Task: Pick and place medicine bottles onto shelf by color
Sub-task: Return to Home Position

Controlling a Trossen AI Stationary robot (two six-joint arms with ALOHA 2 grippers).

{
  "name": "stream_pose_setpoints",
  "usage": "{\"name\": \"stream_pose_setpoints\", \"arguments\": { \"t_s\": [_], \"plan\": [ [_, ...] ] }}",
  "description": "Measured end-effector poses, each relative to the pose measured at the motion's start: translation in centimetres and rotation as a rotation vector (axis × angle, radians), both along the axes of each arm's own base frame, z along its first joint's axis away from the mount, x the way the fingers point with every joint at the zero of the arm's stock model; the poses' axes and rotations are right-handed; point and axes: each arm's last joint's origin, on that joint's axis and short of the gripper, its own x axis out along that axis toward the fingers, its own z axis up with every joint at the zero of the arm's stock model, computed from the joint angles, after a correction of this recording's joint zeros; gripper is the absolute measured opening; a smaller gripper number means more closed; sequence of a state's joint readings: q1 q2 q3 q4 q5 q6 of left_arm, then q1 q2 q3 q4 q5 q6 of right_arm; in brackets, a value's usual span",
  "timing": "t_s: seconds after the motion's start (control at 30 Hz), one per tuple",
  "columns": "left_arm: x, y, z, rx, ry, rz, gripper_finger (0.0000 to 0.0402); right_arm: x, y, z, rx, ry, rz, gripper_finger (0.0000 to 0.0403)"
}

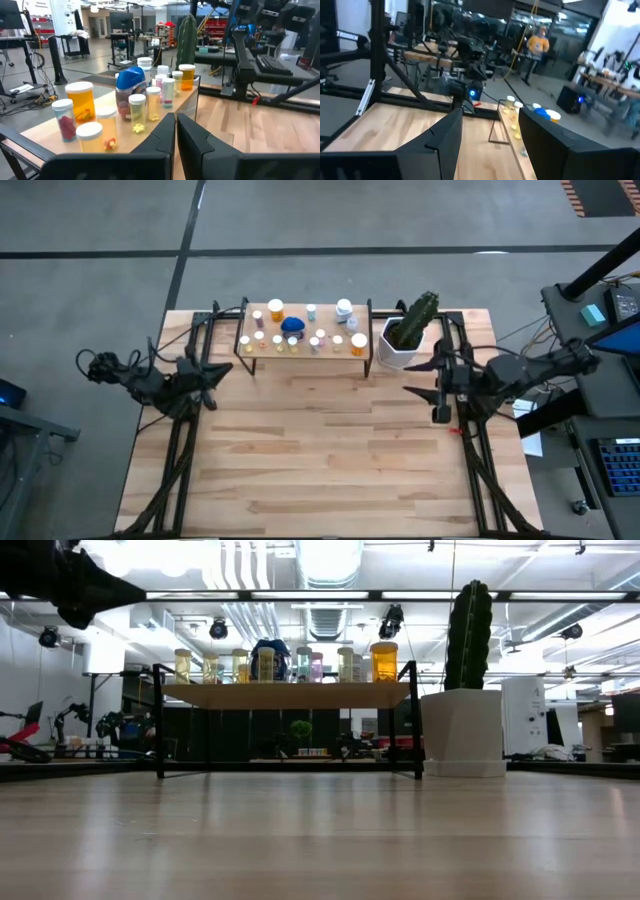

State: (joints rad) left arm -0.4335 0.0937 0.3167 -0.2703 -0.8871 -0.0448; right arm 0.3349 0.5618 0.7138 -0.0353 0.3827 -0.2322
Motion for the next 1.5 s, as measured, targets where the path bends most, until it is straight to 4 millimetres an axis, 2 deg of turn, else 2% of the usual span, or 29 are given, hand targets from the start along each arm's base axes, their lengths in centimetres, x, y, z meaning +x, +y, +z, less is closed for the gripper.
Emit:
{"name": "stream_pose_setpoints", "arguments": {
  "t_s": [0.13, 0.23, 0.27, 0.33, 0.43, 0.63, 0.7, 0.77, 0.87, 1.0, 1.07, 1.13, 1.27, 1.37, 1.5],
  "plan": [
    [0.4, -0.2, -0.3, 0.013, 0.029, 0.0, 0.0, -0.6, -0.2, -1.2, -0.043, 0.001, -0.009, 0.0187],
    [0.6, -0.3, -0.7, 0.024, 0.052, 0.0, 0.0, -3.1, -1.1, -1.1, -0.021, 0.004, -0.009, 0.0185],
    [0.7, -0.3, -0.8, 0.028, 0.06, -0.001, 0.0, -3.3, -1.2, -0.8, 0.083, -0.035, -0.016, 0.0182],
    [0.9, -0.4, -1.1, 0.035, 0.076, -0.003, 0.0, -3.6, -1.4, -0.1, 0.402, -0.126, -0.036, 0.0176],
    [1.2, -0.5, -1.8, 0.048, 0.105, -0.004, 0.0, -3.6, -1.5, -0.2, 0.762, -0.157, -0.045, 0.017],
    [1.6, -0.7, -3.2, 0.073, 0.159, -0.005, 0.0, -3.9, -1.5, 0.7, 1.289, -0.217, 0.035, 0.0171],
    [1.7, -0.8, -3.6, 0.08, 0.176, -0.005, 0.0, -4.1, -1.6, 0.7, 1.375, -0.26, 0.016, 0.0173],
    [1.8, -0.9, -4.0, 0.089, 0.194, -0.005, 0.0, -3.8, -2.2, 0.5, 1.294, -0.398, -0.125, 0.0175],
    [2.0, -0.9, -4.8, 0.101, 0.221, -0.005, 0.0, -3.2, -3.2, -0.9, 1.021, -0.523, -0.405, 0.0178],
    [2.1, -1.0, -5.8, 0.118, 0.258, -0.005, 0.0, -1.3, -4.2, -4.6, 0.752, -0.454, -0.606, 0.018],
    [2.2, -1.0, -6.2, 0.124, 0.27, -0.004, 0.0, -0.9, -4.6, -6.4, 0.62, -0.342, -0.562, 0.018],
    [2.2, -1.0, -6.9, 0.134, 0.292, -0.005, 0.0, -0.9, -4.9, -7.8, 0.502, -0.251, -0.448, 0.018],
    [2.2, -1.0, -7.9, 0.147, 0.322, -0.005, 0.0, -2.3, -5.0, -9.9, 0.292, -0.175, -0.23, 0.018],
    [2.3, -1.1, -8.0, 0.147, 0.321, -0.005, 0.0, -3.5, -5.0, -12.0, 0.227, -0.139, -0.218, 0.018],
    [2.3, -1.1, -8.0, 0.15, 0.329, -0.006, 0.0, -4.4, -5.1, -15.0, 0.256, -0.098, -0.297, 0.018]
  ]
}}
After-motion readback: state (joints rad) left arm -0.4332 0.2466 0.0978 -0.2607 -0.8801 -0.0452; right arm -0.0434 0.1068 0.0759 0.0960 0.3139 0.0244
